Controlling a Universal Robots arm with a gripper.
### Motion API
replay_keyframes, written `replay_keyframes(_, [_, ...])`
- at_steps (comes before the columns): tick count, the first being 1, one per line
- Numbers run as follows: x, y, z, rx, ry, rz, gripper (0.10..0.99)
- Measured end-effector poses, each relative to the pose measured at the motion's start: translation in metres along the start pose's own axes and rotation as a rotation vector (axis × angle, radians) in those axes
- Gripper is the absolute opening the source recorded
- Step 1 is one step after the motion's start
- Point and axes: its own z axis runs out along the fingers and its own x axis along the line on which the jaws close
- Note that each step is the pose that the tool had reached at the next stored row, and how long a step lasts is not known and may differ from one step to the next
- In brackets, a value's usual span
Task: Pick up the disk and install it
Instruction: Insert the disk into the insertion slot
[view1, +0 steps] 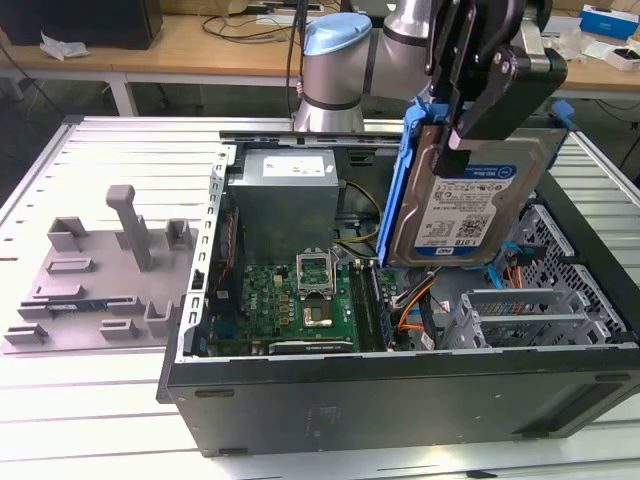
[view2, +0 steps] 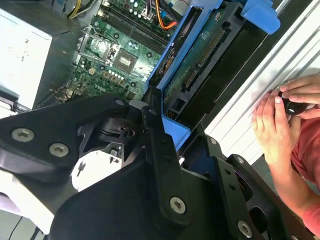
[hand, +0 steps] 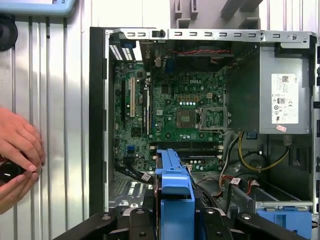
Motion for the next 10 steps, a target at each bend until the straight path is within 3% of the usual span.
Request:
replay_keyframes(7, [0.0092, -0.0086, 0.0025, 0.000, 0.0000, 0.002, 0.369])
replay_keyframes(10, [0.0111, -0.0154, 0.0035, 0.000, 0.0000, 0.002, 0.369])
